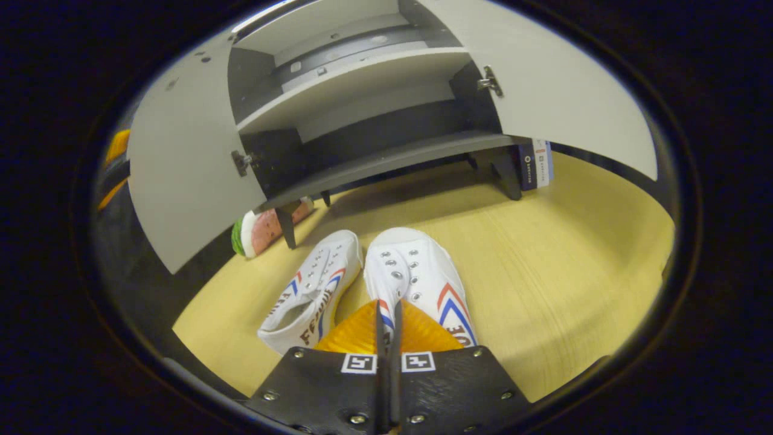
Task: Grab one shoe with the right hand and put it into the shoe cabinet, grab the other shoe with the left hand and put it into the shoe cabinet; then close the right door with the right hand and the left door with the left hand.
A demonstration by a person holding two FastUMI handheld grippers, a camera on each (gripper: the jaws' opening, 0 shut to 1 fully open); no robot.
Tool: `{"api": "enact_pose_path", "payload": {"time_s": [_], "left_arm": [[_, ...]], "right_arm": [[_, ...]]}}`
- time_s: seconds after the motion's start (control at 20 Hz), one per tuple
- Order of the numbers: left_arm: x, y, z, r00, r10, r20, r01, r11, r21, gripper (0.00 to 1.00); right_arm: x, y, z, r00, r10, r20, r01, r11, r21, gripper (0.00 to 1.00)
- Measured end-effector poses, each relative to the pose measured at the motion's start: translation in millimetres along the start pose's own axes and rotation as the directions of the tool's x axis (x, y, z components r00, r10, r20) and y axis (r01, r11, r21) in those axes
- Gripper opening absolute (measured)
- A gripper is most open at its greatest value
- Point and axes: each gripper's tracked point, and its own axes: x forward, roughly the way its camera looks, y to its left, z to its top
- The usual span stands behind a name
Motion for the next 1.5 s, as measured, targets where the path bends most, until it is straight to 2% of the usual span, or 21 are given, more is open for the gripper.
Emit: {"api": "enact_pose_path", "payload": {"time_s": [0.15, 0.2, 0.25, 0.45, 0.6, 0.8, 0.9, 1.15, 1.35, 1.45, 1.5], "left_arm": [[1, 0, -1, 1.0, -0.002, 0.003, 0.002, 1.0, -0.001, 0.94], [2, 0, -3, 1.0, -0.004, -0.001, 0.004, 1.0, -0.007, 0.9], [3, -1, -6, 1.0, -0.008, -0.004, 0.008, 1.0, -0.012, 0.94], [12, 1, -20, 1.0, -0.007, -0.021, 0.007, 1.0, -0.014, 0.94], [21, 4, -30, 0.999, -0.003, -0.039, 0.001, 0.999, -0.033, 0.94], [30, 7, -30, 1.0, 0.007, -0.017, -0.008, 0.998, -0.06, 0.94], [31, 9, -23, 1.0, 0.017, 0.026, -0.015, 0.998, -0.054, 0.94], [33, 7, -14, 0.996, 0.018, 0.083, -0.011, 0.996, -0.084, 0.95], [39, -1, -25, 0.998, -0.006, 0.068, 0.013, 0.994, -0.108, 0.95], [44, -5, -27, 0.995, -0.01, 0.099, 0.023, 0.991, -0.135, 0.95], [46, -7, -32, 0.995, -0.01, 0.102, 0.025, 0.989, -0.147, 0.95]], "right_arm": [[-18, 6, 19, 0.997, 0.038, 0.065, -0.04, 0.999, 0.027, 0.0], [-26, 9, 26, 0.996, 0.039, 0.08, -0.039, 0.999, 0.009, 0.01], [-32, 12, 40, 0.994, 0.035, 0.105, -0.034, 0.999, -0.011, 0.01], [-57, 33, 109, 0.979, 0.048, 0.197, -0.033, 0.996, -0.078, 0.0], [-72, 51, 178, 0.96, 0.045, 0.278, 0.003, 0.986, -0.169, 0.01], [-72, 70, 279, 0.935, -0.017, 0.354, 0.112, 0.962, -0.249, 0.01], [-62, 75, 327, 0.925, -0.054, 0.376, 0.171, 0.944, -0.283, 0.01], [0, 76, 430, 0.926, -0.151, 0.346, 0.251, 0.931, -0.265, 0.01], [65, 55, 472, 0.915, -0.262, 0.306, 0.359, 0.875, -0.324, 0.01], [98, 45, 481, 0.913, -0.288, 0.288, 0.382, 0.852, -0.359, 0.01], [114, 41, 483, 0.914, -0.293, 0.281, 0.383, 0.851, -0.359, 0.01]]}}
